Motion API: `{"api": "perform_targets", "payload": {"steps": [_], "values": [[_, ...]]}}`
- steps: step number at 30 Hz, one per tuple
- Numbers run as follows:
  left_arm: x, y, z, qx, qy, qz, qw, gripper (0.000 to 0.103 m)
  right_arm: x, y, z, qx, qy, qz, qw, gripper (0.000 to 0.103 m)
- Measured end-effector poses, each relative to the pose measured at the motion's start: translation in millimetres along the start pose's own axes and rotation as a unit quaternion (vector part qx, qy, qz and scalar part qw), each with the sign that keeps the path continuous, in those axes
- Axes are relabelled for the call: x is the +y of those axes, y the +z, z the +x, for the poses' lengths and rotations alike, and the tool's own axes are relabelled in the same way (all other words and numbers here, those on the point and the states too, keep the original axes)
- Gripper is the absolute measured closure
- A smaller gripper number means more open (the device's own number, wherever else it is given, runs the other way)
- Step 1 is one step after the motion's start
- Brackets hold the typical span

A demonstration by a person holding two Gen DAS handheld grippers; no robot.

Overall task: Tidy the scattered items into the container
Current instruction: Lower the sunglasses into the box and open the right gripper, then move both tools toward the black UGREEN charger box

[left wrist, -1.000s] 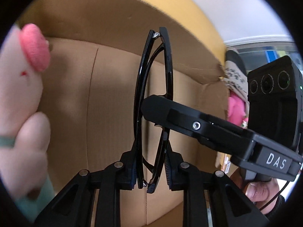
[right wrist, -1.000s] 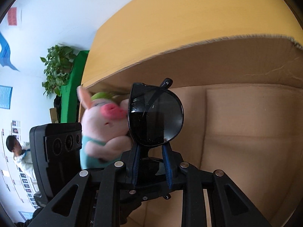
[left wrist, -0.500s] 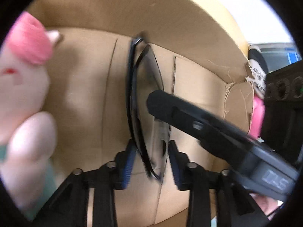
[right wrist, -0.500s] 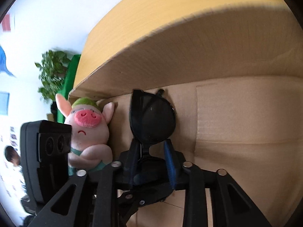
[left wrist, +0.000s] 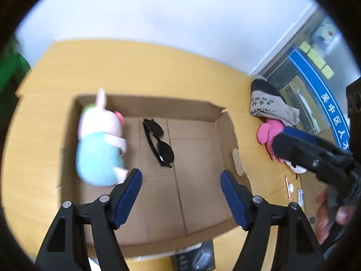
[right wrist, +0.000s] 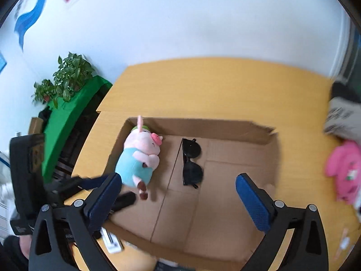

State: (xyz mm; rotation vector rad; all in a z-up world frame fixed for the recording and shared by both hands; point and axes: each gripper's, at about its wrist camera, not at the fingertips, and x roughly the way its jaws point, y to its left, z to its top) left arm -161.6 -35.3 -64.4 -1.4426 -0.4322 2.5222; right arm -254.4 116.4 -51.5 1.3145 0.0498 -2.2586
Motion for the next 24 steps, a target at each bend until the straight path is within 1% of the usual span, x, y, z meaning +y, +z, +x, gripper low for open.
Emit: {"api": "perform_targets", "payload": {"steps": [2, 4, 6, 8, 11, 14, 18, 21, 24], "values": [[1, -18, -39, -0.027, 0.01, 0.008, 0.9996, 0.027, 19, -13, -40, -0.017, -0.02, -0.015, 1.0, 0.0], [11, -38, -72, -0.046, 0.018, 0.009, 0.9988, 0.027, 33, -25, -67, -0.024, -0.038, -0.027, 0.999, 0.0], [2, -50, -95, -0.06, 0.028, 0.01, 0.9977, 0.027, 49, -34, -86, -0.025, -0.062, -0.038, 0.997, 0.0], [-9, -58, -114, -0.071, 0.034, 0.027, 0.9965, 0.026, 65, -48, -107, -0.03, -0.084, -0.048, 0.995, 0.0], [-28, -70, -133, -0.079, 0.041, 0.058, 0.9943, 0.026, 76, -67, -127, -0.037, -0.085, -0.044, 0.995, 0.0], [-41, -81, -147, -0.084, 0.051, 0.072, 0.9926, 0.026, 80, -84, -144, -0.046, -0.084, -0.033, 0.995, 0.0], [-54, -94, -160, -0.086, 0.053, 0.065, 0.9927, 0.026, 75, -103, -168, -0.058, -0.077, -0.025, 0.995, 0.0], [-66, -105, -166, -0.094, 0.066, 0.062, 0.9914, 0.026, 69, -113, -181, -0.065, -0.069, -0.031, 0.995, 0.0], [-78, -117, -170, -0.091, 0.074, 0.051, 0.9918, 0.026, 61, -120, -193, -0.072, -0.054, -0.036, 0.995, 0.0]]}}
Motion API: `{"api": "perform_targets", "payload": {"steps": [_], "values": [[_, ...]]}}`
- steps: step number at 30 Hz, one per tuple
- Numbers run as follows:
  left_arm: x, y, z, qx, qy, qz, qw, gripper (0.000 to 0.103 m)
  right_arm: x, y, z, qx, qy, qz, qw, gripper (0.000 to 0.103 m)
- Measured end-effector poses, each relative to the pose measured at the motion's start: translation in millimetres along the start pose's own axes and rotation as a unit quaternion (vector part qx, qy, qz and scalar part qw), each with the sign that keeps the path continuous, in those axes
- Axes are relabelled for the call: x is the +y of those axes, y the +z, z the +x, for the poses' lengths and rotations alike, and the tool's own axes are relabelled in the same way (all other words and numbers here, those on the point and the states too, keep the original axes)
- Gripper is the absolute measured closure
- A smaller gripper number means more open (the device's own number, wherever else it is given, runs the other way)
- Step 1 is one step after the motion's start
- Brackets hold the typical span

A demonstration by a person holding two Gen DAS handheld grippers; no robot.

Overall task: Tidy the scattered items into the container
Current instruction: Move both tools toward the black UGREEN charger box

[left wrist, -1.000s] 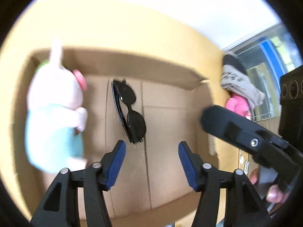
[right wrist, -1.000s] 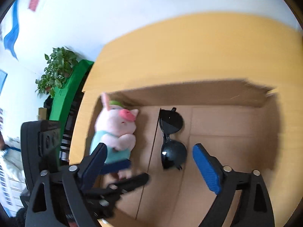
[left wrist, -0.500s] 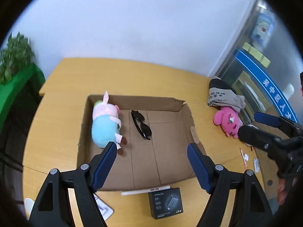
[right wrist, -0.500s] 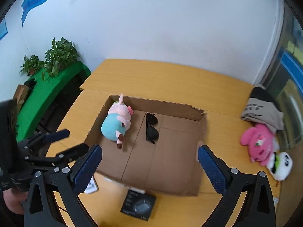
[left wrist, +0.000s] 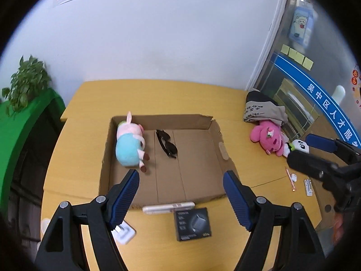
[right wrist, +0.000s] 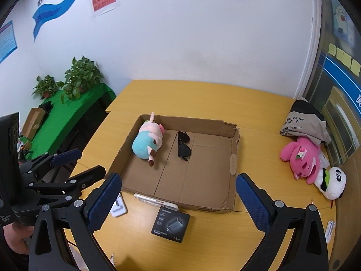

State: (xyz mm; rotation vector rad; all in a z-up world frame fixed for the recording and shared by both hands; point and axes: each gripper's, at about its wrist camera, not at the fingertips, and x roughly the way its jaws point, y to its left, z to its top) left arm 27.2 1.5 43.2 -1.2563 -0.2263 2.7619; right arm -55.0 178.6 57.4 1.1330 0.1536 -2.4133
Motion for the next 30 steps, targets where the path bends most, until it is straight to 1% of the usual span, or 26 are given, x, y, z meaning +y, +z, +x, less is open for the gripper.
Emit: {"api": "perform_targets", "payload": {"steps": [2, 4, 7, 10, 13, 16, 24, 28, 30], "values": [[-10, -8, -4, 0.005, 0.017, 0.004, 0.9998, 0.026, -8, -5, -4, -0.006, 0.016, 0.004, 1.0, 0.0], [-15, -18, -8, 0.01, 0.027, -0.002, 0.9996, 0.026, -14, -11, -2, -0.003, 0.032, 0.002, 0.999, 0.0], [-18, -30, -10, 0.023, 0.03, -0.021, 0.9991, 0.026, -22, -21, 2, 0.003, 0.053, 0.005, 0.999, 0.0], [-19, -38, -9, 0.025, 0.034, -0.036, 0.9985, 0.026, -27, -28, 5, 0.01, 0.077, 0.01, 0.997, 0.0], [-20, -41, -4, 0.033, 0.027, -0.047, 0.998, 0.026, -29, -33, 7, 0.016, 0.075, -0.002, 0.997, 0.0], [-23, -41, 3, 0.036, 0.018, -0.042, 0.9983, 0.026, -36, -34, 9, 0.019, 0.075, 0.009, 0.997, 0.0], [-15, -30, 31, 0.047, -0.02, -0.023, 0.9984, 0.026, -36, -31, 24, 0.024, 0.05, 0.019, 0.998, 0.0], [-13, -21, 46, 0.064, -0.04, -0.01, 0.9971, 0.026, -35, -29, 33, 0.031, 0.044, 0.029, 0.998, 0.0], [-11, -20, 54, 0.074, -0.051, -0.011, 0.9959, 0.026, -37, -30, 36, 0.034, 0.043, 0.039, 0.998, 0.0]]}}
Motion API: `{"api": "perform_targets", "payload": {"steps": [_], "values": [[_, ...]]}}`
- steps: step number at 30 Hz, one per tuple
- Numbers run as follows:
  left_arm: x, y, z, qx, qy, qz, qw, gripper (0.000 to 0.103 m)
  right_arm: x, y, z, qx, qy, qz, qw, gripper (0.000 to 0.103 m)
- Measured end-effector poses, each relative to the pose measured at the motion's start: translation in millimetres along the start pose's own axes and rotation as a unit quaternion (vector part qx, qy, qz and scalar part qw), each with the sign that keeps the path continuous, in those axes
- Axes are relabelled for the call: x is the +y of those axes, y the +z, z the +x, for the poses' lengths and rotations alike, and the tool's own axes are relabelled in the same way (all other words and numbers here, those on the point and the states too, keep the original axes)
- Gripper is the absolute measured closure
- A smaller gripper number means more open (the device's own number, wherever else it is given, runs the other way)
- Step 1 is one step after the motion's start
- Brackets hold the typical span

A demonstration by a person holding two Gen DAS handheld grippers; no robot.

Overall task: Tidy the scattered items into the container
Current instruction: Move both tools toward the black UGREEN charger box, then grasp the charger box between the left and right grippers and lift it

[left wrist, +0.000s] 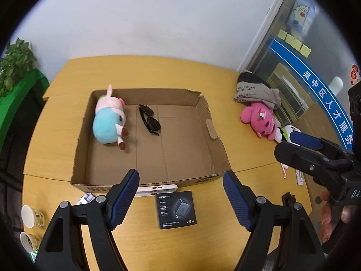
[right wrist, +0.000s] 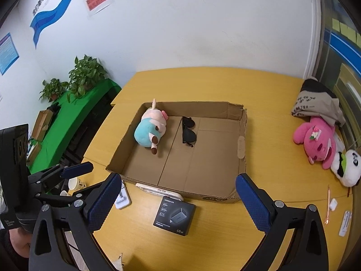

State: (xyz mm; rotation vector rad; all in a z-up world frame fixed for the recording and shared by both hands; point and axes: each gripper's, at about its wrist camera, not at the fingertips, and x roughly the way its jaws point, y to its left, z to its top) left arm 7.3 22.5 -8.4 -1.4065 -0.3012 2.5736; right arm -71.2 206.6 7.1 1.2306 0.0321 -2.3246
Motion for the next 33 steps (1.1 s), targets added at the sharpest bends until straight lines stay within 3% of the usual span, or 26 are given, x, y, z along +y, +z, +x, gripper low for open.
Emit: {"api": "perform_targets", "payload": {"steps": [6, 9, 14, 18, 23, 27, 32, 33], "values": [[15, -21, 32, 0.052, -0.02, -0.019, 0.9983, 0.026, -13, -16, 32, 0.035, 0.017, 0.021, 0.999, 0.0], [30, -38, 52, 0.083, -0.029, -0.037, 0.9954, 0.026, -23, -37, 63, 0.079, 0.029, 0.034, 0.996, 0.0], [64, -75, 95, 0.141, -0.061, -0.092, 0.9838, 0.026, -42, -86, 131, 0.182, 0.058, 0.098, 0.977, 0.0], [81, -97, 134, 0.182, -0.094, -0.11, 0.9725, 0.028, -38, -115, 177, 0.226, 0.072, 0.091, 0.967, 0.0], [95, -118, 184, 0.219, -0.119, -0.132, 0.9594, 0.028, -46, -143, 219, 0.255, 0.083, 0.118, 0.956, 0.0], [101, -125, 213, 0.234, -0.15, -0.144, 0.9498, 0.028, -49, -160, 243, 0.268, 0.08, 0.101, 0.955, 0.001], [105, -130, 241, 0.252, -0.179, -0.155, 0.9383, 0.029, -70, -164, 252, 0.251, 0.1, 0.166, 0.948, 0.001], [105, -132, 246, 0.258, -0.181, -0.158, 0.9359, 0.035, -72, -164, 254, 0.247, 0.104, 0.172, 0.948, 0.001]]}}
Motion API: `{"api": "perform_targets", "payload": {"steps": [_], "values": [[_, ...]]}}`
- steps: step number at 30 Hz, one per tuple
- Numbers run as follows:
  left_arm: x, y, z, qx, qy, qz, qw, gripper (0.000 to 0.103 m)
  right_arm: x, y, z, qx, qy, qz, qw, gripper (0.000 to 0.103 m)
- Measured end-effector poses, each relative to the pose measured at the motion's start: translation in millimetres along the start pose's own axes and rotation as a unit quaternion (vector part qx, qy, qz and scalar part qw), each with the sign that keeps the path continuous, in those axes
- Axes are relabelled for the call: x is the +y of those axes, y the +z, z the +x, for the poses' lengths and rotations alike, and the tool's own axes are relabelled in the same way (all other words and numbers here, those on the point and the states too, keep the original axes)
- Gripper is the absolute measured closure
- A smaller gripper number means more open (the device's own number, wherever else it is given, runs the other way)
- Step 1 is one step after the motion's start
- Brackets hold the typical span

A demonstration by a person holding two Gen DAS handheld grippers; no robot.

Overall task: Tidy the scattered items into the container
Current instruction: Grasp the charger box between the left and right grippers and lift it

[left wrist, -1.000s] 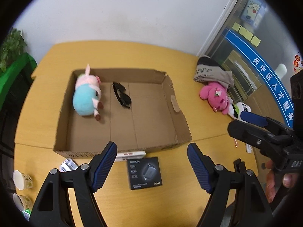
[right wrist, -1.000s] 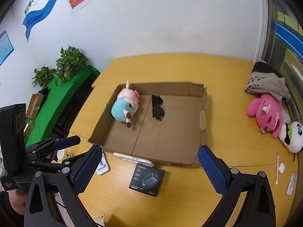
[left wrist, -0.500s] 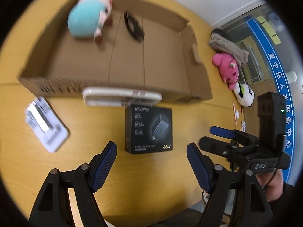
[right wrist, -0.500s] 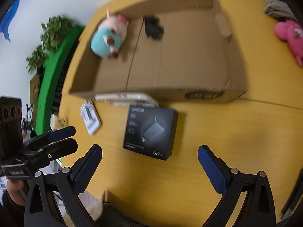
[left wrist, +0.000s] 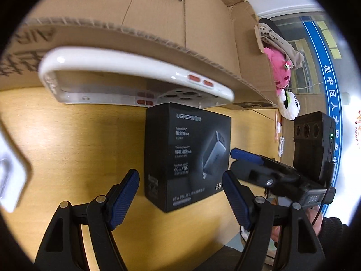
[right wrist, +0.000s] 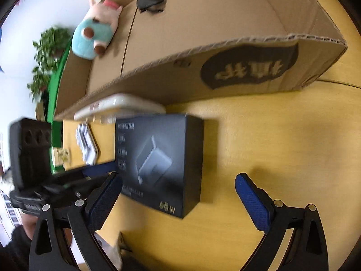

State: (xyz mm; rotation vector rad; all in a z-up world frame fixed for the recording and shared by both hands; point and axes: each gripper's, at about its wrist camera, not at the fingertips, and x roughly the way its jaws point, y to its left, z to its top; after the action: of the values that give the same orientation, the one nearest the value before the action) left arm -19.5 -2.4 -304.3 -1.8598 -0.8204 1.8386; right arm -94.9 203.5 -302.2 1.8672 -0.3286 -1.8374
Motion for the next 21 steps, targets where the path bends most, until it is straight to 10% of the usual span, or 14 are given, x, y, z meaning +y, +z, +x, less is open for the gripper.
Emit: {"api": "perform_targets", "payload": {"steps": [12, 21], "values": [[16, 2, 11, 0.005, -0.043, -0.035, 0.9984, 0.051, 11, 15, 23, 0.001, 0.019, -0.035, 0.999, 0.023], [-4, -6, 6, -0.015, 0.017, -0.011, 0.9997, 0.052, 13, 1, 17, -0.014, 0.006, -0.012, 1.0, 0.031]]}}
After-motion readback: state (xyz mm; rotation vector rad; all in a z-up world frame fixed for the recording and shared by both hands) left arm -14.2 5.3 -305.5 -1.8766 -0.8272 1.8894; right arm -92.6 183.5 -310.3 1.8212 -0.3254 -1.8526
